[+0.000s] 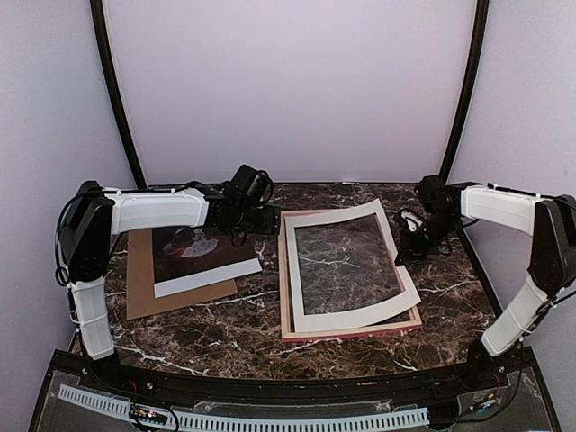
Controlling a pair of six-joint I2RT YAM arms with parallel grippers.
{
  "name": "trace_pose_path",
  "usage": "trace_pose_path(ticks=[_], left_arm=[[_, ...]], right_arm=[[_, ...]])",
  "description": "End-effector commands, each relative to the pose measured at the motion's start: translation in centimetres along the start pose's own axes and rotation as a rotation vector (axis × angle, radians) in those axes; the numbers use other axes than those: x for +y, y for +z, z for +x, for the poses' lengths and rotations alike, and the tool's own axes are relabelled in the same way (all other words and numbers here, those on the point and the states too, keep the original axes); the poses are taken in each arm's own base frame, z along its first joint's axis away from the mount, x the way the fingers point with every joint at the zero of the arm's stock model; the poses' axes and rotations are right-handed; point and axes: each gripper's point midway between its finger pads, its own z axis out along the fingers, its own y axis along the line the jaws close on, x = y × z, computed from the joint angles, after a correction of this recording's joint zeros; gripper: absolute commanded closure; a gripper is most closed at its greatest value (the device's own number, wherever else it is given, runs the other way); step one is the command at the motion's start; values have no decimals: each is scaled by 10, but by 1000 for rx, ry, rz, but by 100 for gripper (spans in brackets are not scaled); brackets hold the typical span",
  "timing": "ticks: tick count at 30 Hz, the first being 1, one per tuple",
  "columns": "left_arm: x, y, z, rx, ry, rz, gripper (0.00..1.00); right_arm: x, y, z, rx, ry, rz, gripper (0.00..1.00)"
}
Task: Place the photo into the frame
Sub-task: Place the mat board on the glass panel.
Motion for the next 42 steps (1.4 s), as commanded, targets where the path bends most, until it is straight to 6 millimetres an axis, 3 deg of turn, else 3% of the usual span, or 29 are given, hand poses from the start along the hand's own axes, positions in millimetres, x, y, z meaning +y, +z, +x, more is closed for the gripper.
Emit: trace_pose_path(ticks=[1, 23, 37, 42], left_arm=[[7, -12, 0, 6, 14, -14, 21], [11, -11, 5, 16, 22, -29, 21], [12, -12, 6, 22, 26, -37, 21], [13, -13, 5, 20, 27, -38, 21]], right_arm=[[1, 1, -5, -57, 38, -20, 100], [-2, 20, 2, -58, 75, -44, 100], [1, 34, 3, -33, 65, -65, 94], [-1, 34, 6, -28, 70, -50, 85]])
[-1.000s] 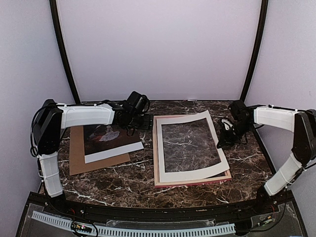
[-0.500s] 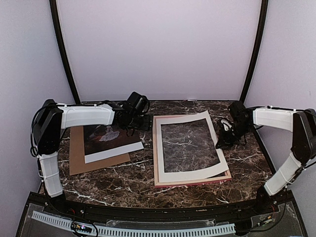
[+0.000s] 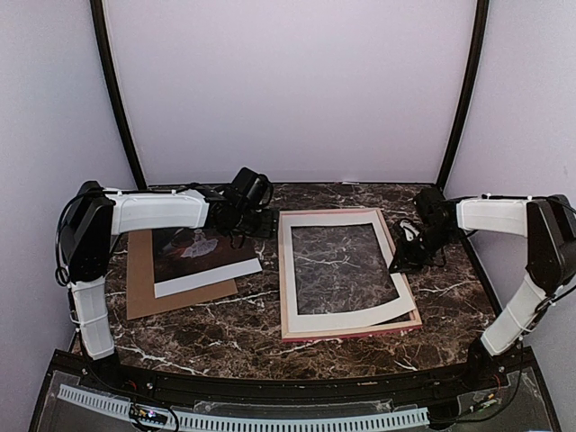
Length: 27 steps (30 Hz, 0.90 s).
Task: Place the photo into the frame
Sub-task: Place the mat board on the glass panel.
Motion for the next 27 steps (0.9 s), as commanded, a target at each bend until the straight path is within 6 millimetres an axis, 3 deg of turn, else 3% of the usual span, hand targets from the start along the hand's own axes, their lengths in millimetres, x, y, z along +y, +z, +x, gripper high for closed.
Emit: trace_pose_path(ticks=[1, 12, 20, 27], left_arm=[[7, -15, -4, -8, 8, -14, 21], [10, -21, -7, -11, 19, -25, 21], [20, -27, -3, 9, 33, -56, 20], [47, -40, 2, 42, 23, -83, 17]], right_arm=[[2, 2, 0, -6, -14, 0, 83], [-10, -2, -1, -10, -8, 81, 55], [-23, -15, -9, -49, -1, 183, 47], [-36, -18, -28, -102, 3, 274, 45]])
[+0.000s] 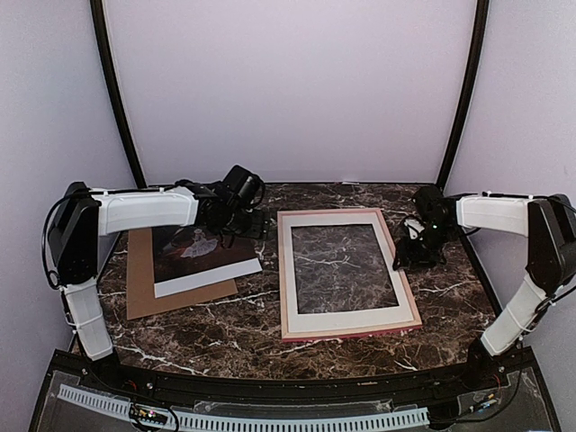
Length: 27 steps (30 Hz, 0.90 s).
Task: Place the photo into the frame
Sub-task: Place the mat board on the glass panel, then move the frame body to the center of the board.
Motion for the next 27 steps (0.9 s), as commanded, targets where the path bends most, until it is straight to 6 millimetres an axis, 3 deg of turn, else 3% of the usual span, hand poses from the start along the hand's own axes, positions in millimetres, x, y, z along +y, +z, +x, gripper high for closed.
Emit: trace_pose_path(ticks=[1, 6, 15, 22, 27], left_arm=[[35, -24, 2, 25, -6, -39, 17], [72, -31, 22, 82, -42, -53, 17], [131, -52, 27, 73, -138, -106, 16], [173, -54, 41, 118, -220, -142, 16], [205, -53, 62, 153, -319, -137, 15]], right_arm=[[-7, -6, -24, -72, 4, 68, 46], [-16, 10, -29, -57, 2, 89, 49], [-28, 24, -29, -36, 14, 74, 63], [-53, 19, -24, -34, 66, 100, 76], [-72, 7, -30, -69, 99, 145, 75]])
